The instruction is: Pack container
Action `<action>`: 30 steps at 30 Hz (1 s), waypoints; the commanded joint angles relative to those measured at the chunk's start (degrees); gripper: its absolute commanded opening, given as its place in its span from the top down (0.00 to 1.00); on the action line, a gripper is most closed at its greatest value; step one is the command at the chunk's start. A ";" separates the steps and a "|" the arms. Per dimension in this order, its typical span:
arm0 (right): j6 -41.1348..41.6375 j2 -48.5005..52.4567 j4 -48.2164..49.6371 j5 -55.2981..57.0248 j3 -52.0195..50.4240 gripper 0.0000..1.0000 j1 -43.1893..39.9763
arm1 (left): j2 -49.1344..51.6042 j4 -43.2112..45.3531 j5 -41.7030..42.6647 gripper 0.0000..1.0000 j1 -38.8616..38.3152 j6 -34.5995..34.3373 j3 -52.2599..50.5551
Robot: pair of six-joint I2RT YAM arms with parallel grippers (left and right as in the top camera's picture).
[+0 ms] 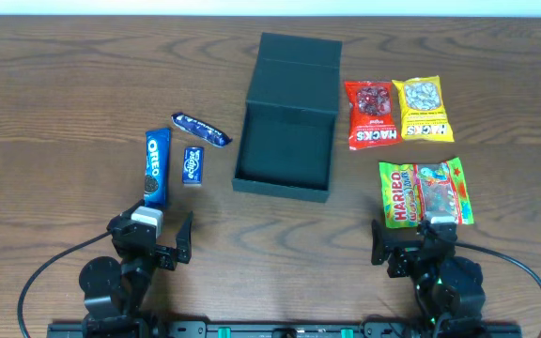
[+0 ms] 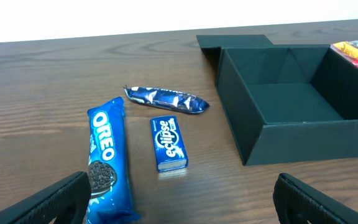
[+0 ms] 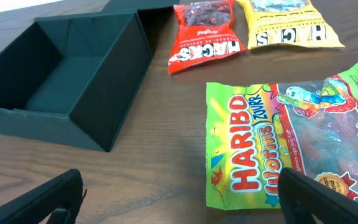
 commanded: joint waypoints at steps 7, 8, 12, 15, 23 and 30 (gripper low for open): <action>0.66 -0.31 0.20 0.83 -0.24 0.01 0.50 | -0.39 -0.15 0.66 0.05 -0.24 -0.68 -1.22; 0.66 -0.33 0.17 0.83 -0.24 0.01 0.50 | -0.39 -0.17 0.66 0.05 -0.24 -0.68 -1.22; 0.66 -0.31 0.20 0.83 -0.24 0.01 0.50 | -0.39 -0.17 0.66 0.05 -0.24 -0.66 -1.22; 0.66 -0.31 0.20 0.83 -0.24 0.01 0.50 | -0.39 -0.17 0.66 0.05 -0.24 -0.66 -1.22; 0.66 -0.31 0.24 0.85 -0.24 0.01 0.50 | -0.42 -0.17 0.66 0.05 -0.24 -0.66 -1.22; 32.68 -0.31 0.09 -7.54 -0.13 0.01 0.50 | -0.39 -0.15 0.66 0.05 -0.24 -0.68 -1.22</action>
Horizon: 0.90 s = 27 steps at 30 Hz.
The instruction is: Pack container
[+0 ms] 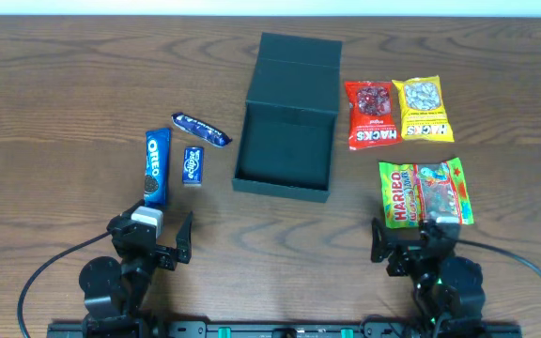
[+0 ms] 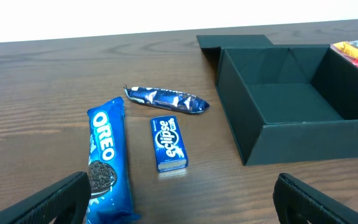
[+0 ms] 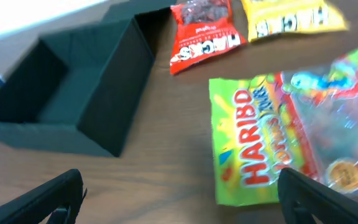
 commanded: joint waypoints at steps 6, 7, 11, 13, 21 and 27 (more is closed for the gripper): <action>35.10 -0.31 0.33 -8.96 -0.09 0.01 0.50 | -0.39 -0.17 0.66 0.05 -0.24 -0.66 -1.22; 35.91 -0.31 0.63 -8.96 -0.09 0.01 0.48 | -0.39 -0.15 0.66 0.05 -0.24 -0.66 -1.22; 33.11 -0.31 4.22 -8.98 -0.09 0.01 0.46 | -0.42 -0.17 0.66 0.05 -0.24 -0.66 -1.22; 28.98 -0.31 7.39 -8.98 -0.09 0.01 0.44 | -0.42 -0.15 0.66 0.05 -0.24 -0.66 -1.22; 20.57 6.29 12.11 -7.52 0.63 0.01 -2.19 | -0.39 -0.17 0.66 0.05 -0.24 -0.66 -1.22; 7.19 20.96 11.52 -7.41 8.50 0.01 -6.71 | -0.39 -0.17 0.66 0.05 -0.24 -0.68 -1.22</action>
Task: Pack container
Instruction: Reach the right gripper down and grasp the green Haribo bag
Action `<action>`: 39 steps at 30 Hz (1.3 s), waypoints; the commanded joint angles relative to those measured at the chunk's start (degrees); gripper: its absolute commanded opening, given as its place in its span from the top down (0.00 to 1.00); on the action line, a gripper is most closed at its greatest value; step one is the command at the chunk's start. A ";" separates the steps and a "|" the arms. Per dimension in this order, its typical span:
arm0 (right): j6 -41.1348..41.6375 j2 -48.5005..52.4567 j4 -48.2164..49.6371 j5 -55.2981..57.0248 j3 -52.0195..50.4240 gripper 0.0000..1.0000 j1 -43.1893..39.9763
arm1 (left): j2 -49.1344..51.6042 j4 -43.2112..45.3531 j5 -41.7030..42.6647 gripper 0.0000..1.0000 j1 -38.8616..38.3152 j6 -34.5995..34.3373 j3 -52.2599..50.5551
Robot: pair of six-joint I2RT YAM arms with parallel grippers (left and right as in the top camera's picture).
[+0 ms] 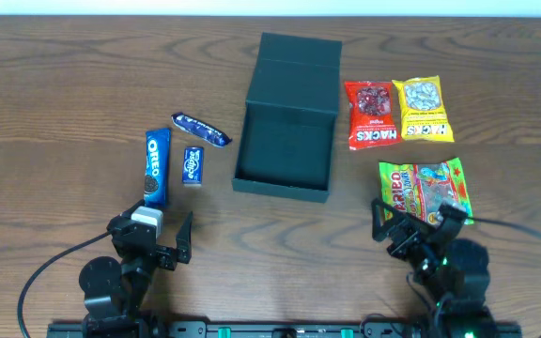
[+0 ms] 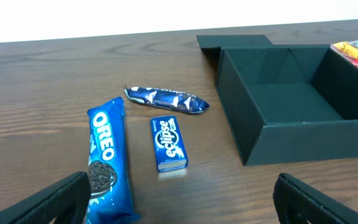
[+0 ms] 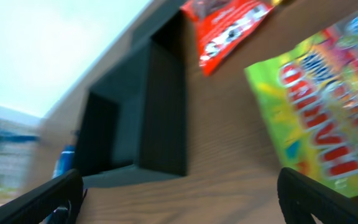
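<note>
An open dark green box (image 1: 285, 141) with its lid folded back stands mid-table. Left of it lie an Oreo pack (image 1: 158, 167), an Eclipse gum box (image 1: 193, 164) and a blue wrapped bar (image 1: 201, 130). To its right lie a red Hacks bag (image 1: 371, 114), a yellow Hacks bag (image 1: 422, 109) and a Haribo worms bag (image 1: 425, 192). My left gripper (image 1: 150, 242) stands open near the table's front, short of the Oreo pack. My right gripper (image 1: 419, 225) is open, tilted, at the near edge of the Haribo bag (image 3: 328, 118), holding nothing.
The wooden table (image 1: 64, 94) carries only these items. Cables run from both arm bases along the front edge. The right wrist view is blurred and tilted, showing the box (image 3: 142, 106) and a pale wall beyond the table's far edge.
My right arm has moved forward and rolled, so its view now tilts and blurs, with the gripper at the Haribo bag's near edge. The left arm and all items stay put.
At first both grippers rested open at the table's front with every snack lying outside the box. Then the right wrist view had shifted slightly and blurred. Now the right gripper sits tilted closer to the Haribo bag; the left has not moved.
</note>
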 commanded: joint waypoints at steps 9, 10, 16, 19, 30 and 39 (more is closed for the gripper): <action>-25.27 33.29 -7.80 13.66 22.69 0.01 -4.83 | -0.39 -0.17 0.66 0.05 -0.24 -0.66 -1.22; -25.62 35.91 -8.28 14.99 23.80 0.01 -4.83 | -0.39 -0.15 0.66 0.05 -0.24 -0.66 -1.22; -21.07 51.82 -11.50 18.67 28.96 0.01 -4.87 | -0.42 -0.17 0.66 0.05 -0.24 -0.66 -1.22; -9.64 57.59 -12.85 22.45 29.44 0.01 -4.87 | -0.39 -0.17 0.66 0.05 -0.24 -0.66 -1.22; 22.12 61.35 -13.75 24.72 29.44 0.01 -6.69 | -0.42 -0.15 0.66 0.05 -0.24 -0.66 -1.22; 27.58 65.00 -7.63 16.83 29.44 0.01 -9.62 | -0.42 -0.17 0.66 0.05 -0.24 -0.66 -1.22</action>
